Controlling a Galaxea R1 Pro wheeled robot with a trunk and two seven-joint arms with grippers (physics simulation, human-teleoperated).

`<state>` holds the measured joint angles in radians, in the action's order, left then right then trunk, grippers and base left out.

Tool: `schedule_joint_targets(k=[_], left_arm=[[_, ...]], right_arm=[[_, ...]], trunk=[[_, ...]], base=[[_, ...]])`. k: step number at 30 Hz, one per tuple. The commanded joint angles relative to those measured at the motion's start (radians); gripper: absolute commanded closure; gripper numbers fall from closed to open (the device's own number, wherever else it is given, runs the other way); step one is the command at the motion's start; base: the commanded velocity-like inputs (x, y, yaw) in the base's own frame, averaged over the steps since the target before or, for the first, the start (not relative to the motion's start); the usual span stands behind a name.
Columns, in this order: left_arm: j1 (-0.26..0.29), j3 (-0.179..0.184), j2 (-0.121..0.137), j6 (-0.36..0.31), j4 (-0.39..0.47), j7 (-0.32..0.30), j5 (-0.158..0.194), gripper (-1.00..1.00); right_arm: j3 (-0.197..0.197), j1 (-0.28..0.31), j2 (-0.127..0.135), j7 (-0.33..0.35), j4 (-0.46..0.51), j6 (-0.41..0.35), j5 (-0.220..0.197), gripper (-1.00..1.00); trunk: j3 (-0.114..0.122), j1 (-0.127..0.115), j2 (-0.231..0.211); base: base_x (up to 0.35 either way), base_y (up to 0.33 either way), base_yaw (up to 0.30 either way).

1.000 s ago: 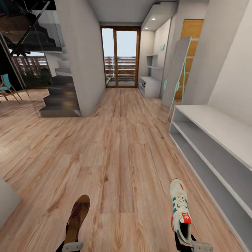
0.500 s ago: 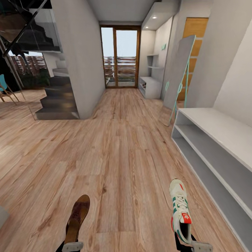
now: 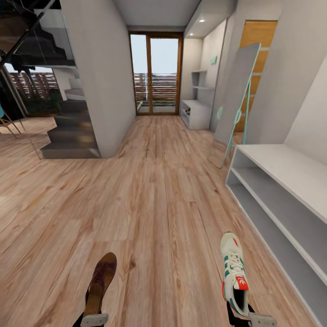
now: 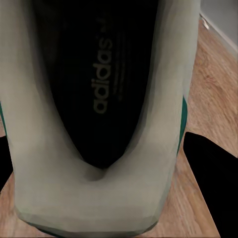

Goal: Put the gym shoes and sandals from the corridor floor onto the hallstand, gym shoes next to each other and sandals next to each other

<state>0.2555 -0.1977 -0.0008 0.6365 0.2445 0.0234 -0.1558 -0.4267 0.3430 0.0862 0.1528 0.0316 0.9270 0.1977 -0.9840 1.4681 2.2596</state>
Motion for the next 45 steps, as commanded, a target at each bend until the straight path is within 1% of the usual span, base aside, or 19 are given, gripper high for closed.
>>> schedule_joint_targets(k=[1, 6, 14, 19, 31, 45], left_arm=[[0.001, -0.006, -0.001, 0.003, -0.001, 0.003, -0.013, 1.0], [0.001, -0.005, -0.001, 0.003, -0.001, 0.003, -0.013, 1.0], [0.001, -0.005, -0.001, 0.003, -0.001, 0.003, -0.013, 1.0], [0.001, -0.006, -0.001, 0.003, -0.001, 0.003, -0.013, 1.0], [0.001, -0.005, -0.001, 0.003, -0.001, 0.003, -0.013, 1.0], [0.001, -0.006, -0.001, 0.003, -0.001, 0.003, -0.013, 1.0]], right_arm=[[-0.01, 0.001, 0.0, 0.004, -0.001, 0.003, 0.007, 1.0], [-0.01, 0.001, -0.002, 0.003, -0.001, 0.004, 0.006, 1.0], [-0.011, 0.001, -0.003, 0.002, -0.001, 0.004, 0.006, 1.0], [-0.01, 0.001, 0.001, 0.003, -0.001, 0.004, 0.006, 1.0], [-0.01, 0.001, 0.0, 0.004, -0.001, 0.004, 0.008, 1.0], [-0.01, 0.001, 0.003, 0.002, -0.001, 0.004, 0.006, 1.0]], trunk=[[-0.001, 0.0, 0.0], [-0.001, 0.0, 0.0], [-0.001, 0.0, 0.0], [0.0, 0.0, 0.0], [0.016, 0.0, 0.0], [0.018, 0.0, 0.0]], base=[[0.337, 0.0, 0.0], [0.337, 0.0, 0.035], [0.337, 0.0, 0.187], [0.337, 0.0, 0.016], [0.337, 0.0, 0.001], [0.337, 0.0, 0.0]])
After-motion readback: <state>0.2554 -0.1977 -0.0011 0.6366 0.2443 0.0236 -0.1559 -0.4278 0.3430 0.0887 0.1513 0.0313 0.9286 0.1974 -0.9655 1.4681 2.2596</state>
